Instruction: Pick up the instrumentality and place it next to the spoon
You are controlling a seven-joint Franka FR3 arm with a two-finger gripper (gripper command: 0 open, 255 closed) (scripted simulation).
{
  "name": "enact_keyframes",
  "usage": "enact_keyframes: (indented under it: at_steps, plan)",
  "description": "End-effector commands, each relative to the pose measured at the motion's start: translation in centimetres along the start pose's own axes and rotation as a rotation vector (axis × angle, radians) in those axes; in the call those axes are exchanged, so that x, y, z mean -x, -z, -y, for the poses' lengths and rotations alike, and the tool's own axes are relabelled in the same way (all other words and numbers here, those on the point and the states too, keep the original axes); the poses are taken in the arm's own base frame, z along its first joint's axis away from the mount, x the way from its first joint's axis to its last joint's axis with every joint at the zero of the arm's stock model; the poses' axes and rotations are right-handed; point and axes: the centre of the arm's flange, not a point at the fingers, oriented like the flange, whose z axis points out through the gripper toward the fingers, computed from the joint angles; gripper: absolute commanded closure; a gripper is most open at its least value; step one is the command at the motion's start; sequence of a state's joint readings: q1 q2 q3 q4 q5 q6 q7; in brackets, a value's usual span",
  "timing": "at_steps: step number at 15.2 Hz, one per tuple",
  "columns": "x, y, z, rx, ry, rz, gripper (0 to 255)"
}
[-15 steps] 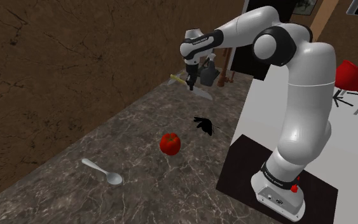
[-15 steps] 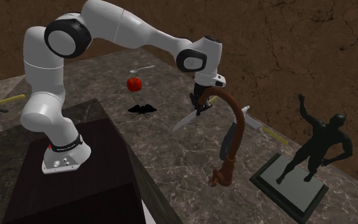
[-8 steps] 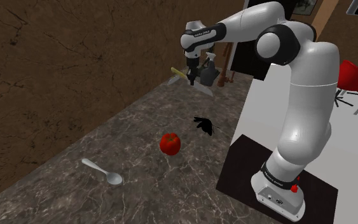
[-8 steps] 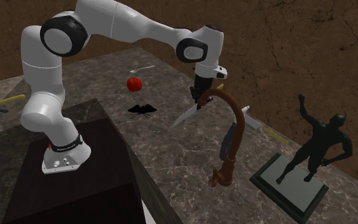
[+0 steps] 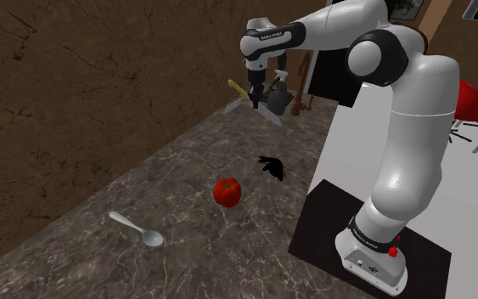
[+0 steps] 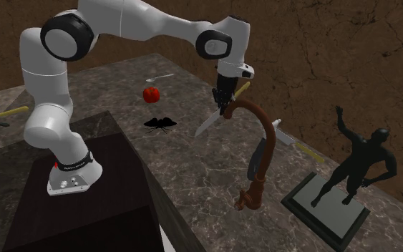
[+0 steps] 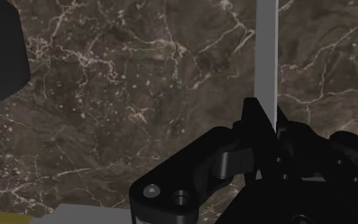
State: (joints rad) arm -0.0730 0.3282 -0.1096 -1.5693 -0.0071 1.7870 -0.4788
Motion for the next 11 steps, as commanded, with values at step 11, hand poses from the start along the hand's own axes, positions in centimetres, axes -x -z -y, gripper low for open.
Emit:
enact_keyframes:
  at_steps: [11]
  plan:
    - [-2.6,0.3,15.4,0.0,0.0,0.0,255]
